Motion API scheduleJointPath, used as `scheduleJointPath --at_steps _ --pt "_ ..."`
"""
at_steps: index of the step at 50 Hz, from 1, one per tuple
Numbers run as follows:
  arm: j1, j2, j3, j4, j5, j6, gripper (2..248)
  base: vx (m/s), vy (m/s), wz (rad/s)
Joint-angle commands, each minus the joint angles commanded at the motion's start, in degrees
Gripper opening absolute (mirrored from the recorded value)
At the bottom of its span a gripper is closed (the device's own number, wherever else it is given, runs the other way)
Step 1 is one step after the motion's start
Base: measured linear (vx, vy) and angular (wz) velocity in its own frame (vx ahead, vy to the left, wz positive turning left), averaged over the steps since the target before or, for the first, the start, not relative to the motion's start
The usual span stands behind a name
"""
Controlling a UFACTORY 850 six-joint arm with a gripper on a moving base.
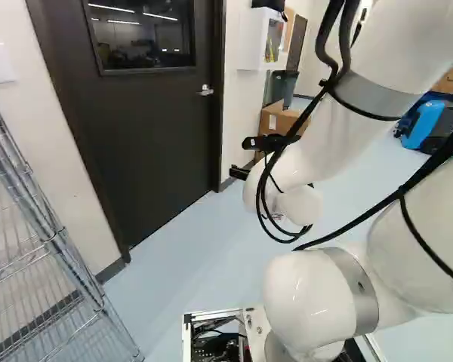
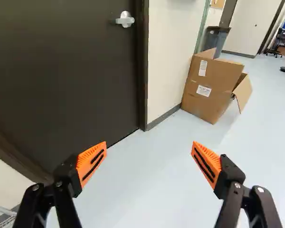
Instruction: Open the door and move inside
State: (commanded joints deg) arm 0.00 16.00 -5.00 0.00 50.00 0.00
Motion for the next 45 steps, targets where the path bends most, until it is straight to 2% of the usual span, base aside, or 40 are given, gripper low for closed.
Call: scheduleJointPath --at_steps 27,45 --pt "0.00 0.00 0.00 0.00 0.00 0.00 247 0.222 -0.059 0.005" --pt "0.00 0.00 0.00 0.00 0.00 0.00 247 0.226 -0.010 0.231"
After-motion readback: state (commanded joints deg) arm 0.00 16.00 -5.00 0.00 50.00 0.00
